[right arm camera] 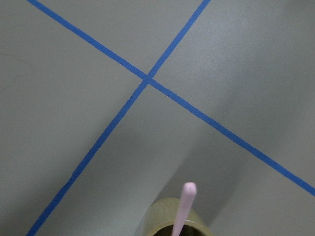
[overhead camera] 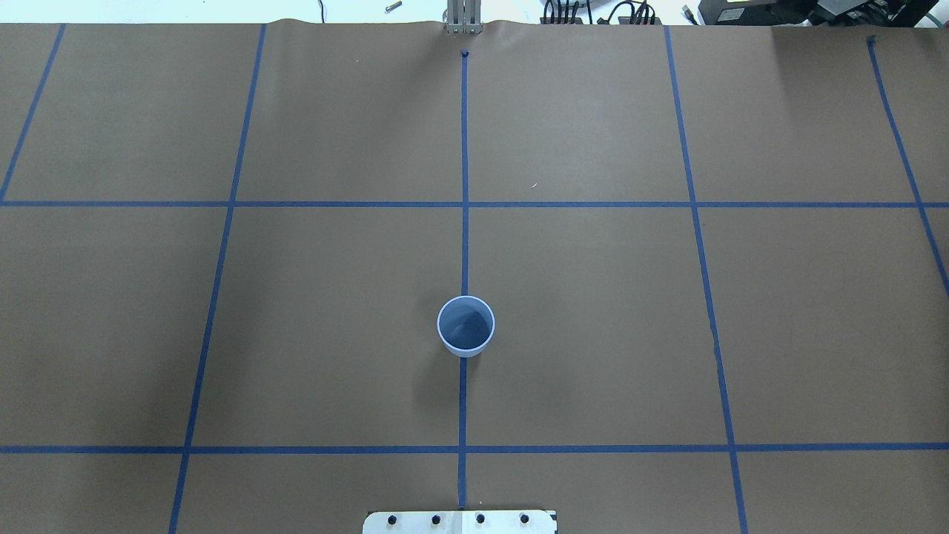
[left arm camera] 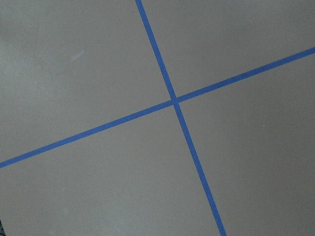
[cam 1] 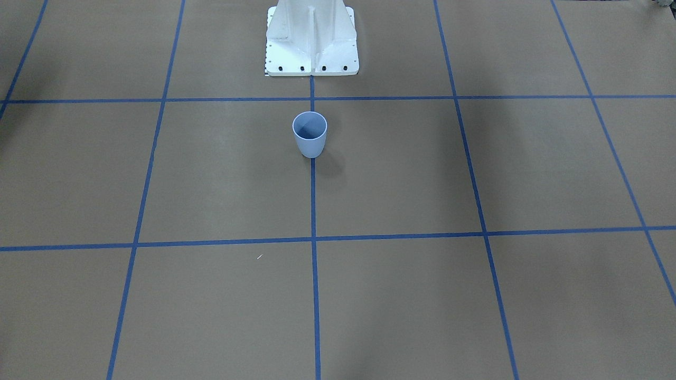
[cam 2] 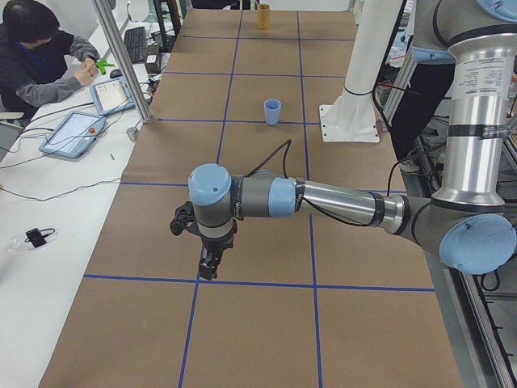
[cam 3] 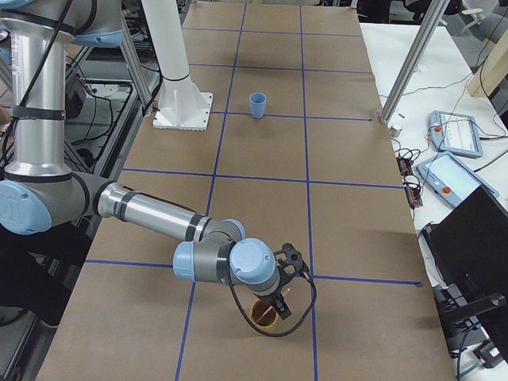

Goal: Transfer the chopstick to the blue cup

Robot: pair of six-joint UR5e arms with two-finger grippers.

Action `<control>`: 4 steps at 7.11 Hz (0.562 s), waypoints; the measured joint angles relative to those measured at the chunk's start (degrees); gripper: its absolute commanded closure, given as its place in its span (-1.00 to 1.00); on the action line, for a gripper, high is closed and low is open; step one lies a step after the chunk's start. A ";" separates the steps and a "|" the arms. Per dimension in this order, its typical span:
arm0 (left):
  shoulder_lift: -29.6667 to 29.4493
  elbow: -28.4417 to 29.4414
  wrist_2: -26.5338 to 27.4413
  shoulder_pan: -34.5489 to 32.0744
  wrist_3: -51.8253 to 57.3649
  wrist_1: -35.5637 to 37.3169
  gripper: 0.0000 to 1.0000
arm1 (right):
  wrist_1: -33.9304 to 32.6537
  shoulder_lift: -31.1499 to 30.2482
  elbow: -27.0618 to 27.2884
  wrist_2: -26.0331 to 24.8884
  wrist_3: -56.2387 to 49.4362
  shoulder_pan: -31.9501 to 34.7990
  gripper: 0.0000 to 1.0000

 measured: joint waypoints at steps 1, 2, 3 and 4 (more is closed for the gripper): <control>0.66 -0.63 0.00 -0.01 0.00 0.00 -0.98 | 0.08 1.47 -1.90 0.60 -0.67 0.33 -0.62; 0.96 -0.95 0.00 -0.05 0.00 0.00 -0.98 | 0.30 1.83 -2.67 0.88 -0.87 0.44 -0.47; 1.06 -1.06 0.00 -0.06 0.00 0.00 -0.98 | 0.77 1.64 -2.92 1.08 -0.92 0.47 -0.46; 1.08 -1.08 0.00 -0.04 0.00 0.00 -0.98 | 1.11 1.52 -2.94 1.21 -0.95 0.49 -0.47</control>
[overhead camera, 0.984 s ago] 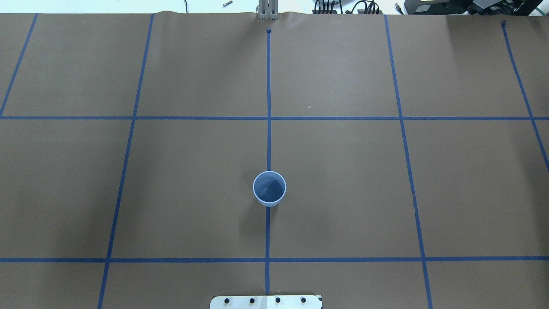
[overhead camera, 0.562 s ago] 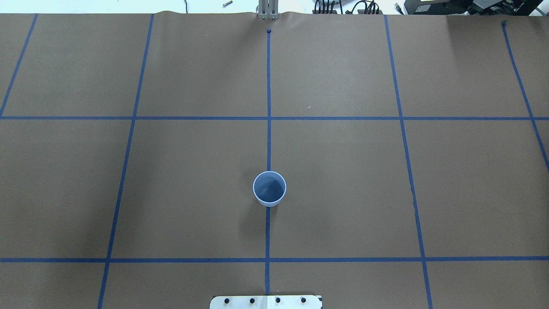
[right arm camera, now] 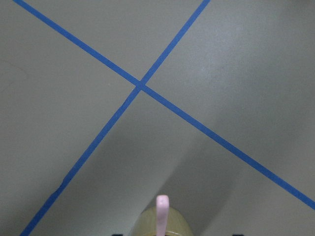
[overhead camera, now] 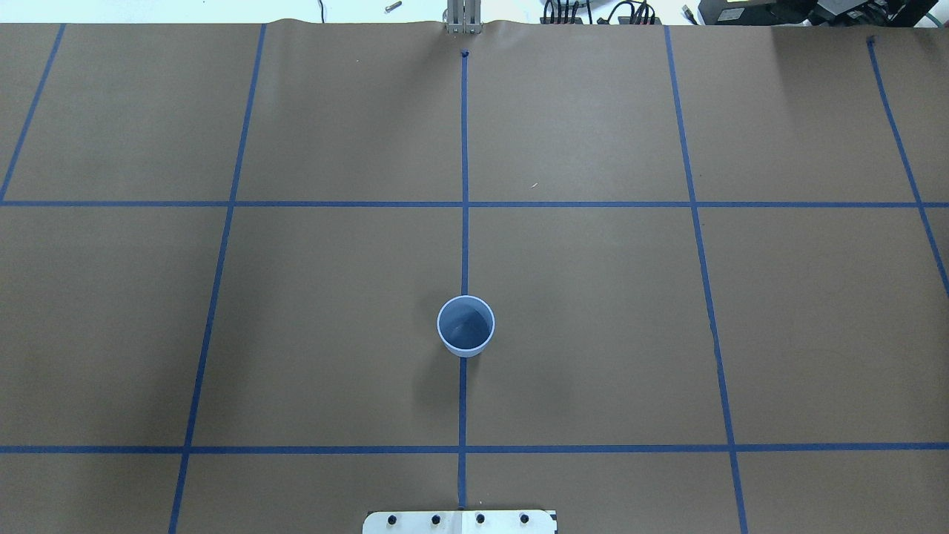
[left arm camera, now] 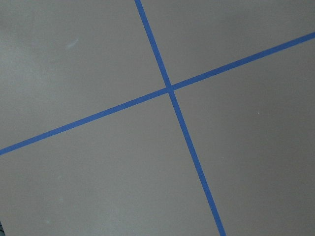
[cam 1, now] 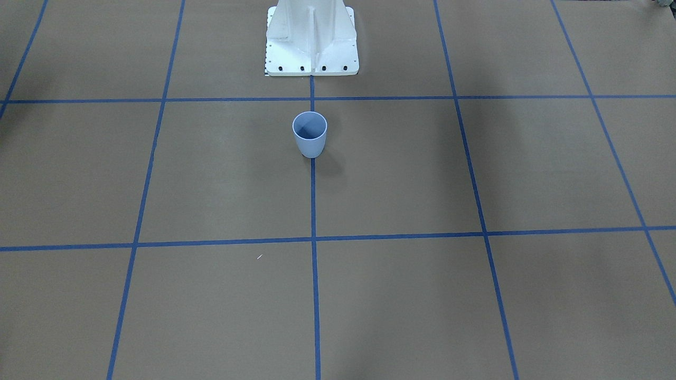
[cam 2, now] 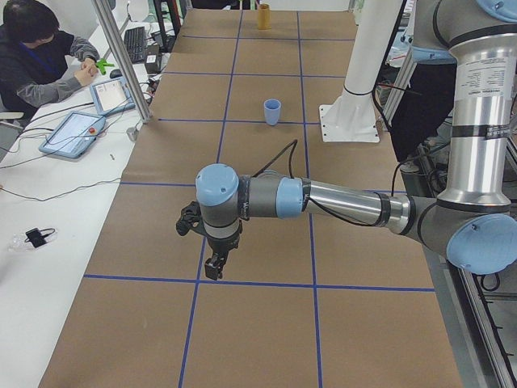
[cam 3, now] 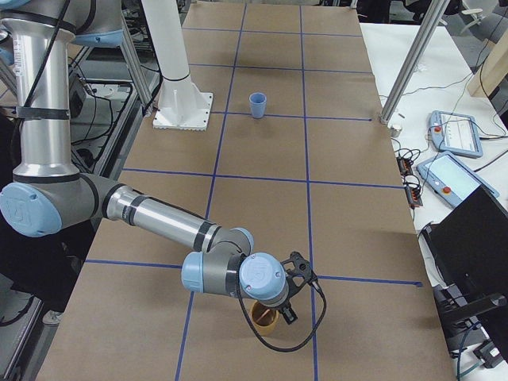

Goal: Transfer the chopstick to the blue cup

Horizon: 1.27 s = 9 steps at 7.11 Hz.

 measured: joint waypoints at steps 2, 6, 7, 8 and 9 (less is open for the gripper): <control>-0.01 -0.03 0.04 0.03 0.00 0.00 -0.98 | 0.15 0.20 -0.10 0.04 0.02 -0.12 -0.47; 0.02 0.02 0.03 -0.01 0.00 0.00 -0.98 | 0.10 0.70 -0.11 0.12 2.12 -1.63 -0.49; 0.03 0.03 0.01 -0.02 0.00 0.00 -0.98 | 0.16 0.71 -0.11 0.13 4.44 -2.11 -0.42; 0.03 0.01 0.02 0.00 0.00 0.00 -0.98 | 0.22 0.60 -0.11 0.12 5.54 -2.33 -0.15; 0.03 -0.02 0.04 0.03 0.00 0.00 -0.98 | 0.50 0.42 -0.11 0.05 5.90 -2.40 -0.12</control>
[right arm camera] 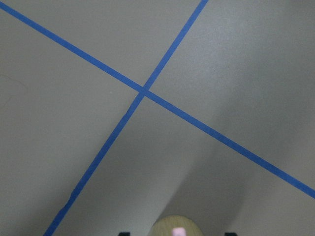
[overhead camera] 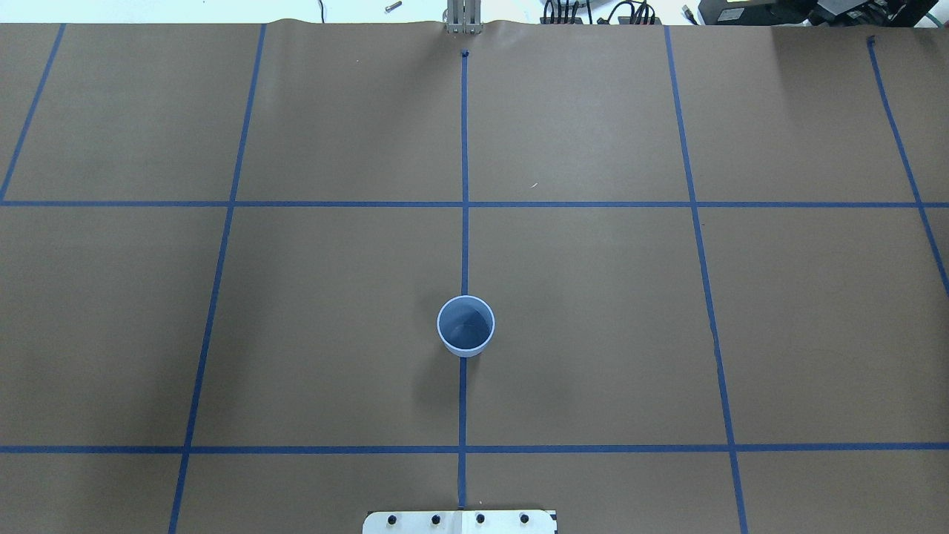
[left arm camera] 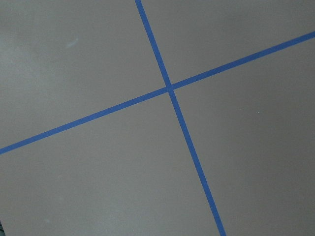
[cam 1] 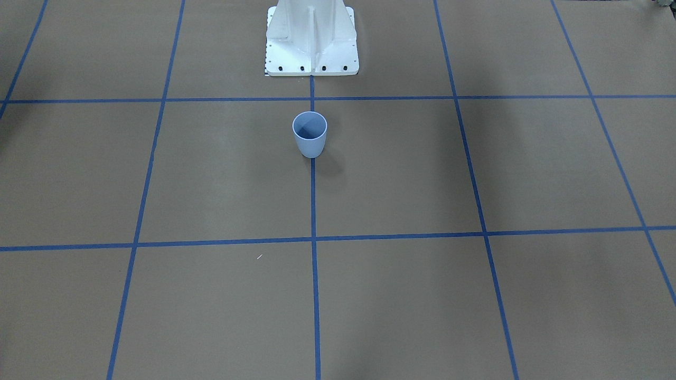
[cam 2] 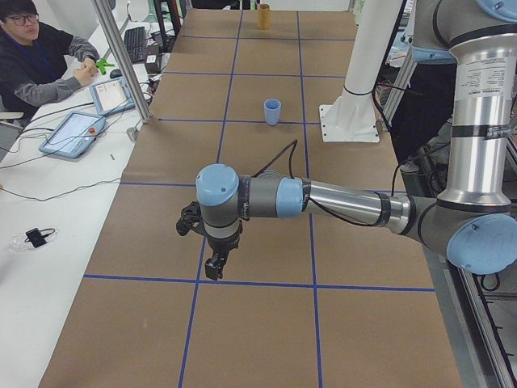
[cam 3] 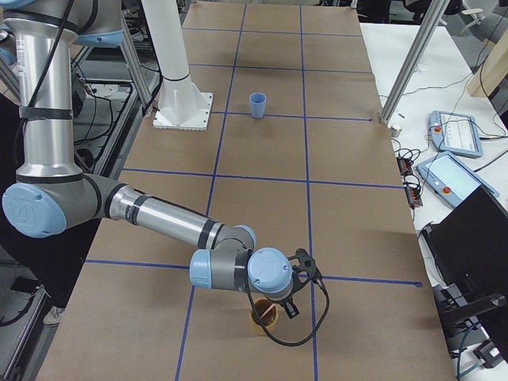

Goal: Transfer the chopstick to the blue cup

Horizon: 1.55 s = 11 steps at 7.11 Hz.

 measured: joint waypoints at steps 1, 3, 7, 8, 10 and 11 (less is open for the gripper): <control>0.00 -0.01 -0.02 0.00 0.00 0.00 -0.98 | 0.86 -0.03 0.00 -0.13 0.12 -0.02 -0.12; 0.00 -0.01 -0.03 0.01 0.00 0.00 -0.98 | 2.21 0.24 -0.14 -0.40 0.31 -0.16 -0.11; 0.00 -0.01 -0.04 0.01 0.00 0.00 -0.98 | 2.52 0.42 -0.18 -0.19 0.40 -0.92 0.65; 0.00 -0.01 -0.04 0.01 0.00 0.00 -0.98 | 2.52 0.41 -0.18 -0.14 0.38 -0.97 0.93; -0.03 -0.01 -0.02 0.01 0.00 0.00 -0.98 | 2.52 0.36 -0.15 -0.10 0.36 -1.07 1.00; -0.04 0.00 0.00 0.01 -0.02 0.00 -0.98 | 2.52 0.39 -0.09 -0.10 0.36 -1.07 1.00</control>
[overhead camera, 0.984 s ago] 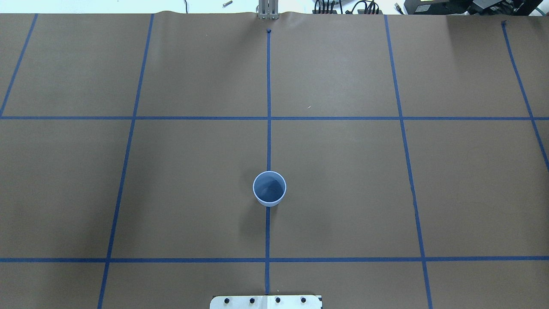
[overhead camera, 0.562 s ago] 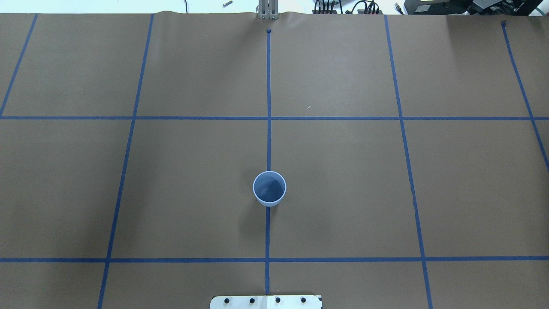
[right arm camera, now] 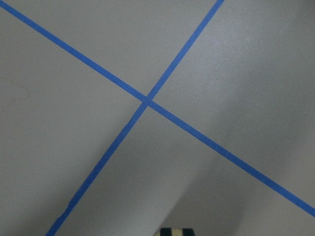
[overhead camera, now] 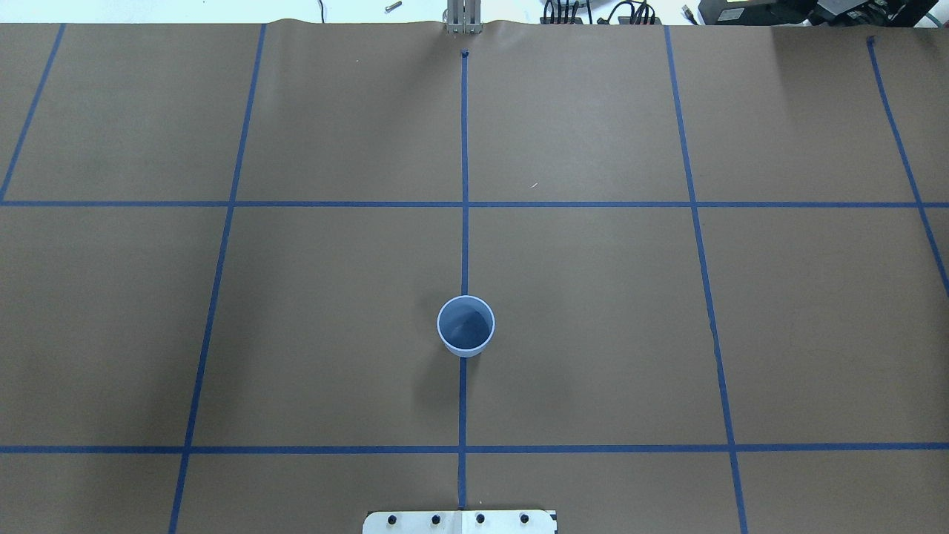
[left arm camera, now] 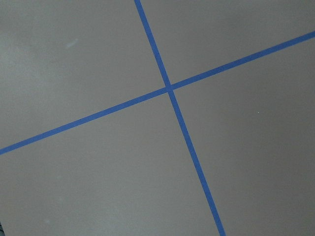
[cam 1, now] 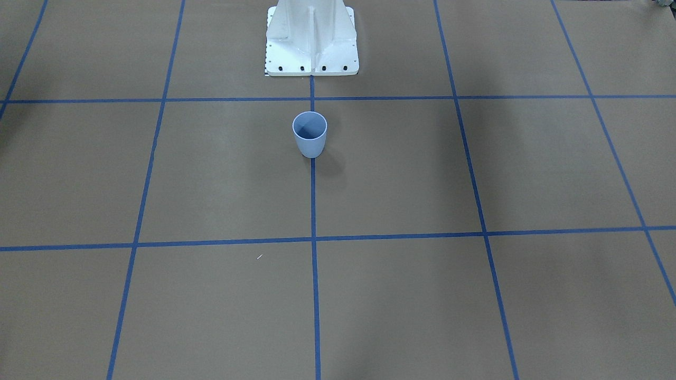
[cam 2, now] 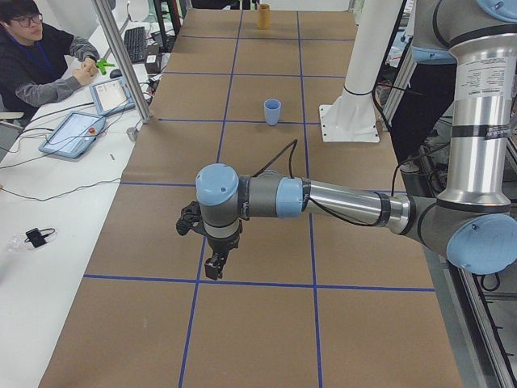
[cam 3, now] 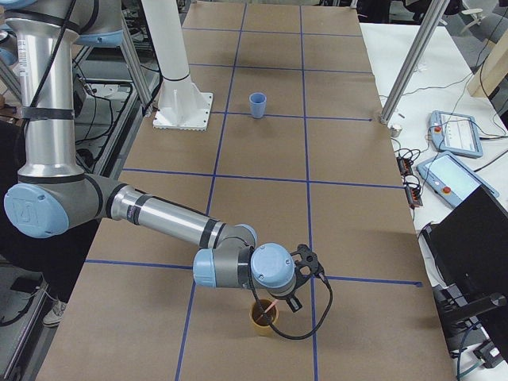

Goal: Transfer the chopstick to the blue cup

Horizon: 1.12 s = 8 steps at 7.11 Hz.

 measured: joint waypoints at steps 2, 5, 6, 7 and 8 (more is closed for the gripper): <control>-0.02 0.01 -0.01 0.00 -0.06 0.00 -0.98 | 0.00 -0.01 0.10 0.06 -0.04 0.03 1.00; 0.01 0.06 -0.03 0.00 -0.07 0.00 -0.98 | 0.00 -0.18 0.77 0.33 -0.25 0.24 1.00; 0.03 0.07 -0.02 0.00 -0.07 0.00 -0.98 | 0.00 -0.26 1.14 0.39 -0.26 0.35 1.00; 0.04 0.10 0.00 0.00 -0.05 0.00 -0.98 | 0.02 -0.38 1.57 0.45 -0.28 0.48 1.00; 0.04 0.13 -0.01 0.00 -0.01 0.00 -0.98 | 0.04 -0.52 2.03 0.47 -0.32 0.68 1.00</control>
